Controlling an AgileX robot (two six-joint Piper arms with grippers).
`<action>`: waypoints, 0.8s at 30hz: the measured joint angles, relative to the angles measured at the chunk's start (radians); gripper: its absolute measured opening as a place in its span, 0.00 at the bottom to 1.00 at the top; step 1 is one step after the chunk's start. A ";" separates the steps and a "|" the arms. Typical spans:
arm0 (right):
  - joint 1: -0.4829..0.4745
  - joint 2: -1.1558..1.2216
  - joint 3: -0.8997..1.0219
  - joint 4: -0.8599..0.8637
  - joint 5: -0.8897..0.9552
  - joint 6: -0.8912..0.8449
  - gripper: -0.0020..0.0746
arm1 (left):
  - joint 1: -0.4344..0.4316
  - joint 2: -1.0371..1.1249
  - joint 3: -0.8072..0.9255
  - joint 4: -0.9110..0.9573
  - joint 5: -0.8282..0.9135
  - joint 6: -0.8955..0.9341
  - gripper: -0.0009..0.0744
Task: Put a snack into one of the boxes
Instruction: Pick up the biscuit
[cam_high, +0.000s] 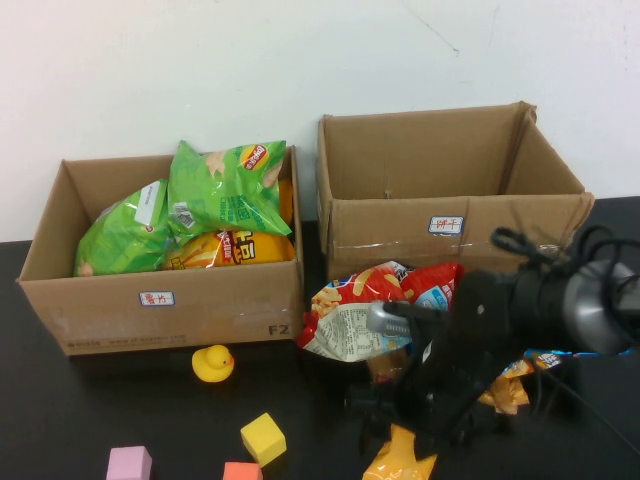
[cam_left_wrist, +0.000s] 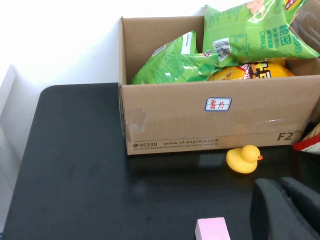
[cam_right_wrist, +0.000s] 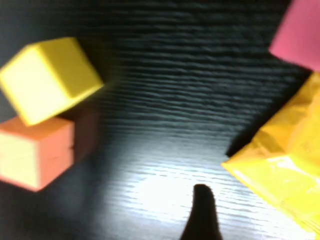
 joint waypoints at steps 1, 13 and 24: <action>0.000 0.016 0.000 0.000 0.000 0.023 0.69 | 0.000 0.000 0.000 0.000 0.000 0.000 0.01; 0.000 0.063 -0.001 -0.208 0.007 0.238 0.69 | 0.000 0.000 0.000 0.000 0.000 0.000 0.01; 0.002 0.151 -0.080 -0.210 0.002 0.247 0.69 | 0.000 0.000 0.000 0.002 0.000 0.000 0.01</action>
